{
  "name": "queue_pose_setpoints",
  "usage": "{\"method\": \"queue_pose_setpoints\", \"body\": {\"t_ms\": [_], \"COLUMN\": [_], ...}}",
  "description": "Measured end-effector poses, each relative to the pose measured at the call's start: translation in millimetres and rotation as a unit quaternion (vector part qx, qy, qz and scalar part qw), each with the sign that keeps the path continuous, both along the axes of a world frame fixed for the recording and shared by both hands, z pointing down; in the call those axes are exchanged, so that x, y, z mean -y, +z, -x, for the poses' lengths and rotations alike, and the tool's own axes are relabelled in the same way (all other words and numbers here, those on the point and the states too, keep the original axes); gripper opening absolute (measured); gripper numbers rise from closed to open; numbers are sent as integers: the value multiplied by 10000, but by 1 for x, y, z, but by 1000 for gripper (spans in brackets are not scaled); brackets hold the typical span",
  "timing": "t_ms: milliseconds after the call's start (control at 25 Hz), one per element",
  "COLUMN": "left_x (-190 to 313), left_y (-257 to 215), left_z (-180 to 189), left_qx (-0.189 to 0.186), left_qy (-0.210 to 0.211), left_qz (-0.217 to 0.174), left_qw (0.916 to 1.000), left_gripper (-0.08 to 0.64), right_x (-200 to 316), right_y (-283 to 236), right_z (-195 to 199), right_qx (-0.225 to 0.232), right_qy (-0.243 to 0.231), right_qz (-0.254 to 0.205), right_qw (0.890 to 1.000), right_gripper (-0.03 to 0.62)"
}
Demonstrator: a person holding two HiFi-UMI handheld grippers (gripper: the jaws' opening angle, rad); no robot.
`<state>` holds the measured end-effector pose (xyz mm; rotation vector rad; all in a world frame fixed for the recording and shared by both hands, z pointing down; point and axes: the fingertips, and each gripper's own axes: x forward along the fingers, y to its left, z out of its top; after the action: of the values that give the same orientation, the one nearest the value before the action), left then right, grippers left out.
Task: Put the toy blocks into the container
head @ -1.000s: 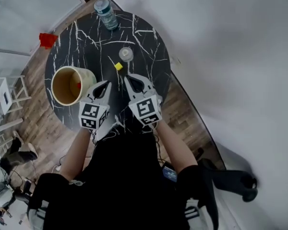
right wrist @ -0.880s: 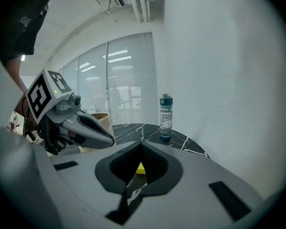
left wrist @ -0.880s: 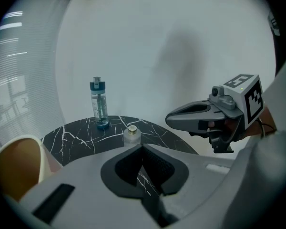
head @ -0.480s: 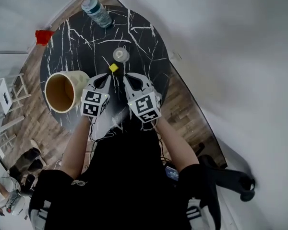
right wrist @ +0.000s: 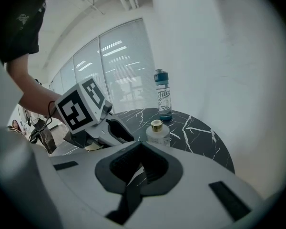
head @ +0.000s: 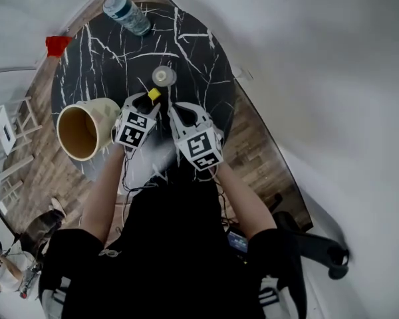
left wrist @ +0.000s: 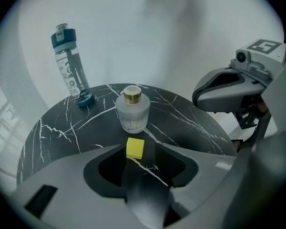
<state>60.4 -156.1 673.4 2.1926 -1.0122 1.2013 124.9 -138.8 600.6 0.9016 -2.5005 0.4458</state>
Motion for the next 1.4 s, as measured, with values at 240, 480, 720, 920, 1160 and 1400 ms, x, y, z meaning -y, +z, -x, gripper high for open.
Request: {"method": "queue_pose_setpoints", "body": {"t_ms": [240,480,720,920,1160,1400], "left_x": [13,12,3,-9,-45,-92], "left_y": [25,35,16,-11,-17,-13], "left_z": [4,-4,-1,6,23,51], "left_qx": [599,317,-31,-334,-532,-659], "left_qy": [311,271,-128,-600,-915,-1328], "left_qz": [-11,211,-36,-476,-508,-350], "left_qw": [9977,9989,9999,9965,9931,9883], "left_gripper": [206,148,144,144,144,144], "right_x": [-7,-9,-8,-12,-23,-49], "right_y": [7,10,7,-1,-11,-11], "right_z": [-8,-16,-9,3,32,75], "right_qx": [-42,-80,-56,22,52,1], "right_qy": [17,110,88,18,-255,-773], "right_qz": [116,156,119,78,23,37], "right_qw": [9999,9998,9999,10000,9997,9970], "right_gripper": [-3,-3,-3,-3,-3,-3]}}
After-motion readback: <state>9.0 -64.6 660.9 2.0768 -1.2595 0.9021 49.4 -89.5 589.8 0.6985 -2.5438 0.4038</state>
